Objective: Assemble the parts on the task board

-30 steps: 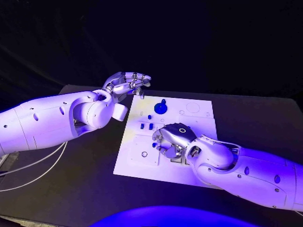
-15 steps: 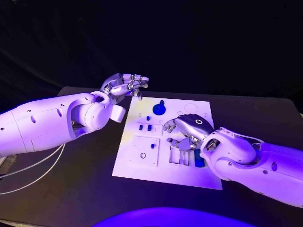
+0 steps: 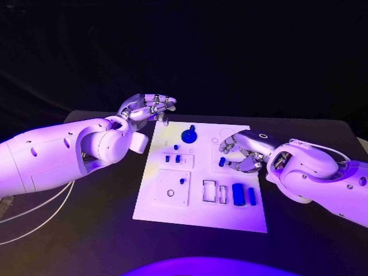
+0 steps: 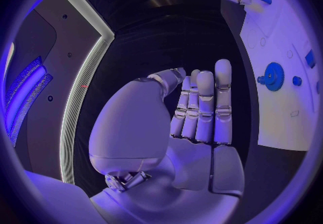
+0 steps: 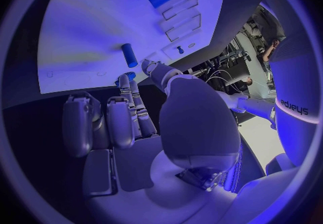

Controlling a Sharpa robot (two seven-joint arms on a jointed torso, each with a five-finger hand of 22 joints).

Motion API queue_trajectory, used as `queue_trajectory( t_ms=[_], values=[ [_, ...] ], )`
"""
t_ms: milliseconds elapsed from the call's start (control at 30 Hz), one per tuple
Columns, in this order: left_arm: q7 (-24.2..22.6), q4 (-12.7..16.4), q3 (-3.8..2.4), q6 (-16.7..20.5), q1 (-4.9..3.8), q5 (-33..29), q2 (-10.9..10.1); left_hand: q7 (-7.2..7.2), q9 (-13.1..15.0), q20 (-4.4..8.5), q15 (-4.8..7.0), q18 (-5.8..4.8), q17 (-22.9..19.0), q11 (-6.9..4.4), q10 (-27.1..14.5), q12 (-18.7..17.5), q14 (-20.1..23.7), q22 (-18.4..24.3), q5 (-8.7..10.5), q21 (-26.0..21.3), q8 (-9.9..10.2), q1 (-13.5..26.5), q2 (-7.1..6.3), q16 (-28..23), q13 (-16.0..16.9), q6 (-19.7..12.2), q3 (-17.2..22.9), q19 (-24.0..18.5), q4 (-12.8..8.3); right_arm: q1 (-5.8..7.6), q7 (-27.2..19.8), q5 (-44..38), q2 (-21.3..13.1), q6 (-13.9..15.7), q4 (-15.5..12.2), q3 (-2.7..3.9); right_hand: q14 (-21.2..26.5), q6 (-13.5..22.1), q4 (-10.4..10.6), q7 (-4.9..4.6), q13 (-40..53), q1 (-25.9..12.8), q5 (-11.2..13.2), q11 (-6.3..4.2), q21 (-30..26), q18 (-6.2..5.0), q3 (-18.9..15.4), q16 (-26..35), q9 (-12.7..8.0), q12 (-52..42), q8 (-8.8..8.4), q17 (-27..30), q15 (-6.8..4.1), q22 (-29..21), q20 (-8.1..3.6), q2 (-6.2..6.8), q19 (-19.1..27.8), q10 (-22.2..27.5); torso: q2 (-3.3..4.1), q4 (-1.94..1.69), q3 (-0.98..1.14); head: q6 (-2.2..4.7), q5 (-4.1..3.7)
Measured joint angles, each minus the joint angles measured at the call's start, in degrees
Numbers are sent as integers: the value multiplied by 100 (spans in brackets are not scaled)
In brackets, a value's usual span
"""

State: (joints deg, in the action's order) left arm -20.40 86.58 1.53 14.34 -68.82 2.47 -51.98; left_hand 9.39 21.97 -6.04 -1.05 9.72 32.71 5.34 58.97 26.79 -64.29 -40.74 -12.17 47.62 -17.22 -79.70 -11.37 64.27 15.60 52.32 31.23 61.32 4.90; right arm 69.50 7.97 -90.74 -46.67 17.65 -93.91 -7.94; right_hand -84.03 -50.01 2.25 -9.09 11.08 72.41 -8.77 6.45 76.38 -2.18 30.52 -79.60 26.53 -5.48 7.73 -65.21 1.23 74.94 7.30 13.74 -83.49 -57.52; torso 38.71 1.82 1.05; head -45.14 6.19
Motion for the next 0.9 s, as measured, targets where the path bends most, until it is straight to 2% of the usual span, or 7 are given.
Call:
queue_trajectory(
  t_ms=[167, 433, 633, 900],
  values=[
    [-3, -3, 0, -4, 0, 1, 2, 0, 0, 0, 0, 0, 0, 0, 0, 0, 0, 0, 0, 0, 0, 0, 0, 0, 0, 0, 0, 0, 0, 9, -65, -44, 78, -217, 82, -8, 0, 8, -12, 8, -1, 0, 0, 0, 0, 0, -19, 0, 0, 0, 0, 0, 0, 0, 0, 0, 0, 0, 3, -16, 4, -4, -12],
    [-4, -7, 2, -6, 0, 2, 0, 0, 0, 0, 0, 0, 0, 0, 0, 0, 0, 0, 0, 1, 0, 0, 0, 0, -1, 0, 0, 0, 0, 2, -79, -161, 187, -449, 186, -28, 0, -30, -12, 23, -1, 165, -23, -41, 56, 0, -19, 34, 15, -151, 21, 66, 0, -1, -5, -165, -5, -129, 4, -20, -6, -1, -20],
    [-4, -7, 2, -8, 0, 2, 1, 0, 0, 0, 0, 0, 1, 0, 0, 0, 0, -1, 0, 1, 0, 0, 0, 0, -1, 0, 0, 0, 0, -7, -40, -233, 269, -514, 270, -36, 0, -189, -3, 18, -37, 266, 72, -73, 123, 0, 151, 35, 39, -229, 110, 66, 0, -1, -23, -266, -23, -279, 4, -19, -10, -5, -18],
    [-3, -8, 2, -10, 1, 2, 1, 0, 0, 0, 0, 0, 1, 0, 0, 0, 0, -1, 0, 1, 0, 0, 0, 0, -1, 0, 0, 0, 0, -26, 39, -350, 362, -555, 410, -53, 0, -274, -5, 21, -69, 294, 71, -72, 144, 0, 230, 35, 58, -238, 153, 66, -1, -2, -23, -294, -22, -278, 3, -20, -7, -15, -24]
  ],
)
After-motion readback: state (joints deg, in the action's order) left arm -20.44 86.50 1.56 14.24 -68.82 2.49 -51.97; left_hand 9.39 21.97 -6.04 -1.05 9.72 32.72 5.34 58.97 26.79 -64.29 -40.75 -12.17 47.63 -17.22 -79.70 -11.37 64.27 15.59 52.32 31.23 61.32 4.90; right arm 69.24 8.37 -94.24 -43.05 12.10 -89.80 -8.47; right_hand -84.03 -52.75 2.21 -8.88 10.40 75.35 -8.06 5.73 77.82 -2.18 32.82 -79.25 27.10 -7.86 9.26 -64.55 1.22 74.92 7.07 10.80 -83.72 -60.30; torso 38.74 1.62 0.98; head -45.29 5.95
